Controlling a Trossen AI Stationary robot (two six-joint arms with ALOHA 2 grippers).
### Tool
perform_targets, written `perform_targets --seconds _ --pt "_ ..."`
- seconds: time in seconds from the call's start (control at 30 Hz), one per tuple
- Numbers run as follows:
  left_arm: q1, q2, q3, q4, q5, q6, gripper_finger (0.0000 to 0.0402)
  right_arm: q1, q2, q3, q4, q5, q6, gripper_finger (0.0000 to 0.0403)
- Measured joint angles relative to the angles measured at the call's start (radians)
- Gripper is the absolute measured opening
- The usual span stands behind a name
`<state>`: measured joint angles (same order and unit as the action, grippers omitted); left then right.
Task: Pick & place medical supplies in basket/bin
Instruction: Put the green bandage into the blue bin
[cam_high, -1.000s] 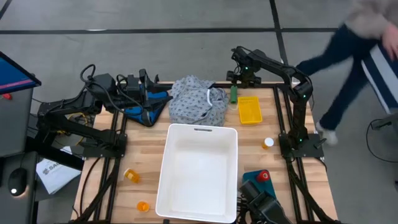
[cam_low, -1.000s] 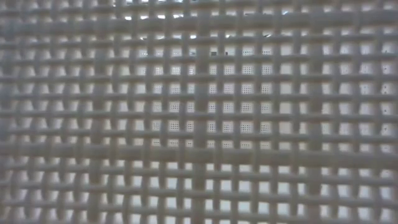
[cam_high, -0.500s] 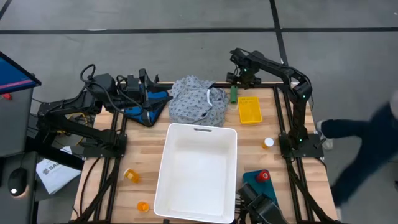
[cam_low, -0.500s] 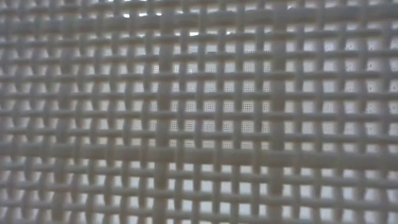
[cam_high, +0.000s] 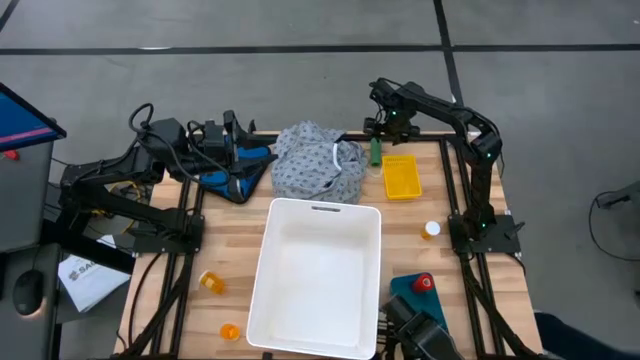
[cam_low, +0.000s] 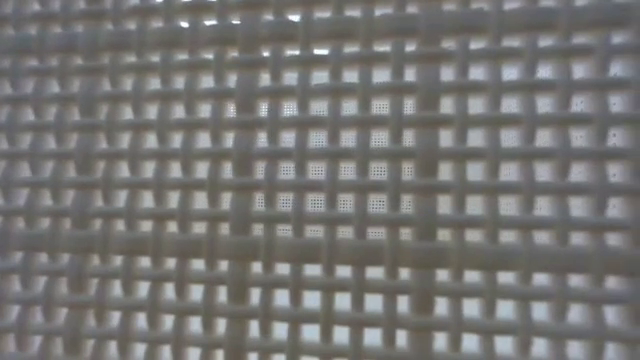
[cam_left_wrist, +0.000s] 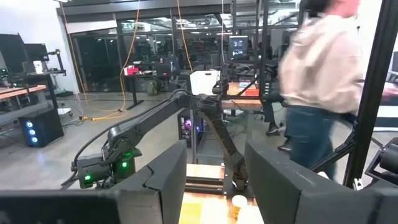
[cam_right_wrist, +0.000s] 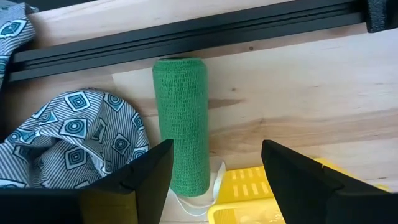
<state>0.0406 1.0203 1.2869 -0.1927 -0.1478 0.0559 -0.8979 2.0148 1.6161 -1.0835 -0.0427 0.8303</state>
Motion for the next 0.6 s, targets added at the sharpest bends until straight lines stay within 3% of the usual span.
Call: perform_targets --seconds 0.4,0.6 --pt "0.0 0.0 0.0 0.0 0.0 0.0 0.0155 0.011 0.0 0.0 0.008 0.017 -0.031 0.024" --pt "0.0 0.0 0.0 0.012 0.0 -0.001 0.0155 -0.024 -0.016 0.0 0.024 -0.077 -0.045 0.024"
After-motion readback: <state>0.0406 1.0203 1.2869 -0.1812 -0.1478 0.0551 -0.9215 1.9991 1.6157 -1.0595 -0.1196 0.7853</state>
